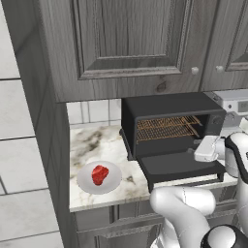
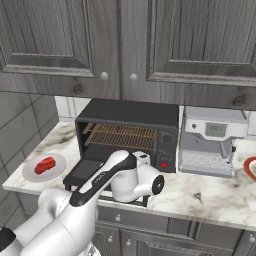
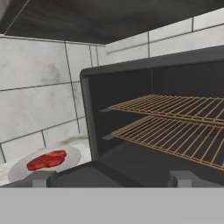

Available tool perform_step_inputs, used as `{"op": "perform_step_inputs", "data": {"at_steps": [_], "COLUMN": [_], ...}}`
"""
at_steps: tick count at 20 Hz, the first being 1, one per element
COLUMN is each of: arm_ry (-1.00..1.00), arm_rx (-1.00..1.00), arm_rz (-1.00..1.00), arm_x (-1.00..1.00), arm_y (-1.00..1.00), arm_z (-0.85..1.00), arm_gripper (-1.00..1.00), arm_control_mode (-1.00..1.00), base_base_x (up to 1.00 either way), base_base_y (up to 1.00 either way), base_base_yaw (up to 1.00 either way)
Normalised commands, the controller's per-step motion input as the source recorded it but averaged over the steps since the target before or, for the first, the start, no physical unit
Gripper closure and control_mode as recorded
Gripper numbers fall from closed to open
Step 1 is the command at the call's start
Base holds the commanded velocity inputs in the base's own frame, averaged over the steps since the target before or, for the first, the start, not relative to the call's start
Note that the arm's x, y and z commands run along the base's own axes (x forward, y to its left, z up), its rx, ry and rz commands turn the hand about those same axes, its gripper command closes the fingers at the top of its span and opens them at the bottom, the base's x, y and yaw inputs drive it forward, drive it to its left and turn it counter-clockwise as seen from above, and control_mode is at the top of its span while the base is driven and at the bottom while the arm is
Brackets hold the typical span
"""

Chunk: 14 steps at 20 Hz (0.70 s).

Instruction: Open the toaster oven door. Place the bread on the top rack in the toaster oven and place the steak on the bottom rack.

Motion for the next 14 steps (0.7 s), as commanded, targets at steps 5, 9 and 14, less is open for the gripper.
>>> {"op": "perform_step_inputs", "data": {"at_steps": [5,9,14], "arm_ry": [0.00,0.00,0.00], "arm_rx": [0.00,0.00,0.00], "arm_rz": [0.00,0.00,0.00], "arm_x": [0.19,0.26,0.28], "arm_y": [0.00,0.00,0.08], "arm_z": [0.01,0.00,0.00], "arm_gripper": [-1.00,-1.00,-1.00], "arm_control_mode": [-1.00,-1.00,-1.00], "base_base_x": [0.00,0.00,0.00], "base_base_y": [0.00,0.00,0.00], "base_base_yaw": [0.00,0.00,0.00]}}
